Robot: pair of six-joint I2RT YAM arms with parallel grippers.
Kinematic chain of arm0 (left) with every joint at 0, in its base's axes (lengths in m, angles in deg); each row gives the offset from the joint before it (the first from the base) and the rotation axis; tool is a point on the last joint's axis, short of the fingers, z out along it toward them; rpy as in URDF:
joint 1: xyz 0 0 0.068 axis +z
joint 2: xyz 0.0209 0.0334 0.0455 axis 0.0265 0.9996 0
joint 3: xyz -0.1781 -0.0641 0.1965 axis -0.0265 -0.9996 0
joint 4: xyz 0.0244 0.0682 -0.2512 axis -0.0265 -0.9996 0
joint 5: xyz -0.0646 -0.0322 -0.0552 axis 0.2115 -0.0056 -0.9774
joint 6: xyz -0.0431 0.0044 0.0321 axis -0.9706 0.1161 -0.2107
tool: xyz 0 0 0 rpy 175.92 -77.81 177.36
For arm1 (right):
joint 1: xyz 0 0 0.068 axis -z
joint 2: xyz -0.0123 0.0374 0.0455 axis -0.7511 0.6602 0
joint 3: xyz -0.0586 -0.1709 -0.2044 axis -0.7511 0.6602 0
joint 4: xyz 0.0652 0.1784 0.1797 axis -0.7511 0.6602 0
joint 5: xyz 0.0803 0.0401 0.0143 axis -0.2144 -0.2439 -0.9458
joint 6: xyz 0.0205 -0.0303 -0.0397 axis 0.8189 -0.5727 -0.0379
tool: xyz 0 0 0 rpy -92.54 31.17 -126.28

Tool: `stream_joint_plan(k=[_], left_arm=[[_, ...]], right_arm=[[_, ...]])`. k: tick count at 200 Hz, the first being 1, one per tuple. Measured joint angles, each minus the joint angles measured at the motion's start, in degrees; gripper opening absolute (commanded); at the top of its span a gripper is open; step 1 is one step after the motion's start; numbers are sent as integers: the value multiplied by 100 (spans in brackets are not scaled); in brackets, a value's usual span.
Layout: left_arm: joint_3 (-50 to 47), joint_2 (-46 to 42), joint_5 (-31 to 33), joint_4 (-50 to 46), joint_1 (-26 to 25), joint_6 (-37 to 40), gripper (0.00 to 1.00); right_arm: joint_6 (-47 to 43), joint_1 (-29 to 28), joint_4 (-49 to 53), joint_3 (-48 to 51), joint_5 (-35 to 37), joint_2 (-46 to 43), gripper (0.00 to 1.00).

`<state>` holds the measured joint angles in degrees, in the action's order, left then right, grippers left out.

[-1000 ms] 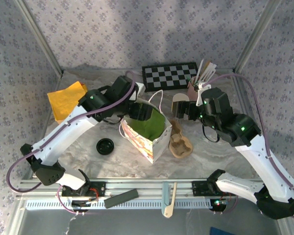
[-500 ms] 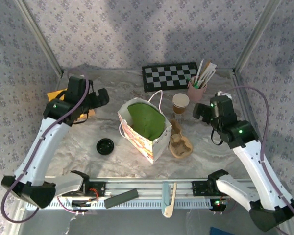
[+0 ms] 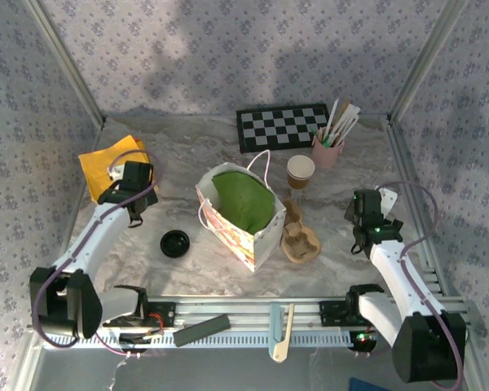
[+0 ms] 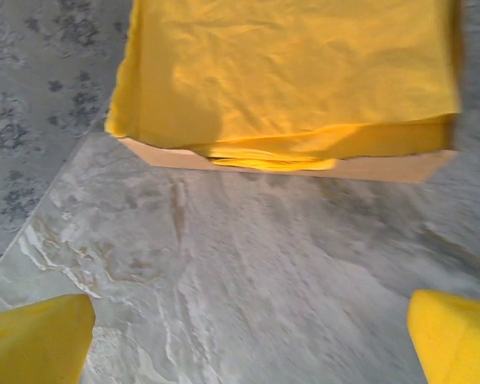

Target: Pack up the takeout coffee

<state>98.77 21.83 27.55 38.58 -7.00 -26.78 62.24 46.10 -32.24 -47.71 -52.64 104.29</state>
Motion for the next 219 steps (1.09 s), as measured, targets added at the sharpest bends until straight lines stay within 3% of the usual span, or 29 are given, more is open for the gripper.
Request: stream_joint_plan(k=[35,85,154,168,219], left_arm=[[-855,260,70,1491,481,376,100],[-1657,1012,-407,3904,656,1394,100],[-2149,1589,-1871,6470,820,2155,100],[-2391,1703,-2140,6992,822,2247,100],[-2516,1803,-2514,7423,870,2337,100]], right_arm=[[-555,485,-1679,365,-313,903,100],[-1121,529,-3722,450,-846,2090,100],[-1818,466,-5980,634,-1867,3126,100],[-1910,466,-6076,704,-2098,3279,100],[-2094,413,-6343,741,-2341,3311,100]])
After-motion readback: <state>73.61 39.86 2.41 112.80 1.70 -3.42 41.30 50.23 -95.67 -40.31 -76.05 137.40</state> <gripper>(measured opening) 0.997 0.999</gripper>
